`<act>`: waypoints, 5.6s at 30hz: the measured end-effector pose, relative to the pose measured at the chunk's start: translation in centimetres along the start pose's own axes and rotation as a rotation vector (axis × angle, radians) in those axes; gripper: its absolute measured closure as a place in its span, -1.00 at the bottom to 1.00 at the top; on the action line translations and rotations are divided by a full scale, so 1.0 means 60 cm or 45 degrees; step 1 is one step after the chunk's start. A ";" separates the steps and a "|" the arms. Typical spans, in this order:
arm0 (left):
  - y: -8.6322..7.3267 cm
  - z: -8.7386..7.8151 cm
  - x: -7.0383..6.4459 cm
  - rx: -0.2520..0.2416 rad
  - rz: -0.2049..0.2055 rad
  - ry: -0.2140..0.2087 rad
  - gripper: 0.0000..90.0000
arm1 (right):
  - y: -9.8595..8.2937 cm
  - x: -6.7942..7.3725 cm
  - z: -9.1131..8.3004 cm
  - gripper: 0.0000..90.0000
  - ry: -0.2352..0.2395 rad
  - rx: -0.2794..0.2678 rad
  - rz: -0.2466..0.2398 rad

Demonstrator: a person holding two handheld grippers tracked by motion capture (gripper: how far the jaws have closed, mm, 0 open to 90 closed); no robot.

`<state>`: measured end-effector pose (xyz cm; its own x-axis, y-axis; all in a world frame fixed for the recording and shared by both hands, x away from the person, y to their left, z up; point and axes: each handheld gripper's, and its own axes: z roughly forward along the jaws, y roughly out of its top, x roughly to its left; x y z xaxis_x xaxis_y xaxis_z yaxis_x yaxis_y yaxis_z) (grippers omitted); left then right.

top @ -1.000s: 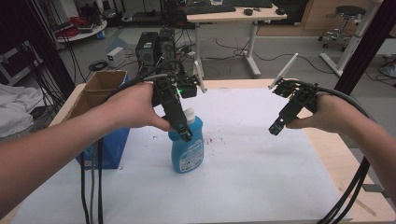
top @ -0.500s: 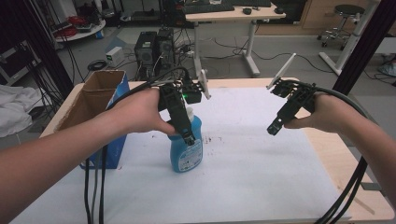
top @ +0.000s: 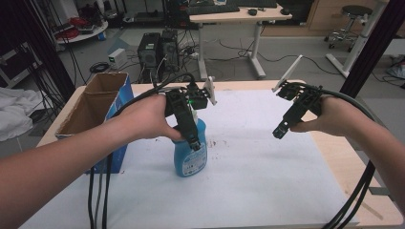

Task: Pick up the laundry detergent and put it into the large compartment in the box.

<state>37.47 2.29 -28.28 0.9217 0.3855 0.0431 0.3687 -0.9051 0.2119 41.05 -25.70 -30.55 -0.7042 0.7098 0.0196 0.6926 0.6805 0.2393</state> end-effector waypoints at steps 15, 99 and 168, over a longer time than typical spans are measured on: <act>-0.001 0.002 -0.002 0.018 -0.015 0.002 -0.62 | -0.001 0.000 0.000 -0.70 0.003 -0.002 0.001; 0.010 0.010 0.005 0.063 -0.087 -0.006 -0.19 | -0.014 -0.002 0.005 -0.70 0.014 0.002 0.009; -0.136 -0.322 0.100 -0.140 -0.232 0.110 -0.17 | 0.015 -0.013 0.006 -0.70 0.055 -0.001 0.034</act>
<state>37.66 15.46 -10.91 0.8255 0.5591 0.0772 0.5083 -0.7959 0.3289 42.27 -25.57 -30.71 -0.6915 0.7192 0.0677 0.7111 0.6613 0.2388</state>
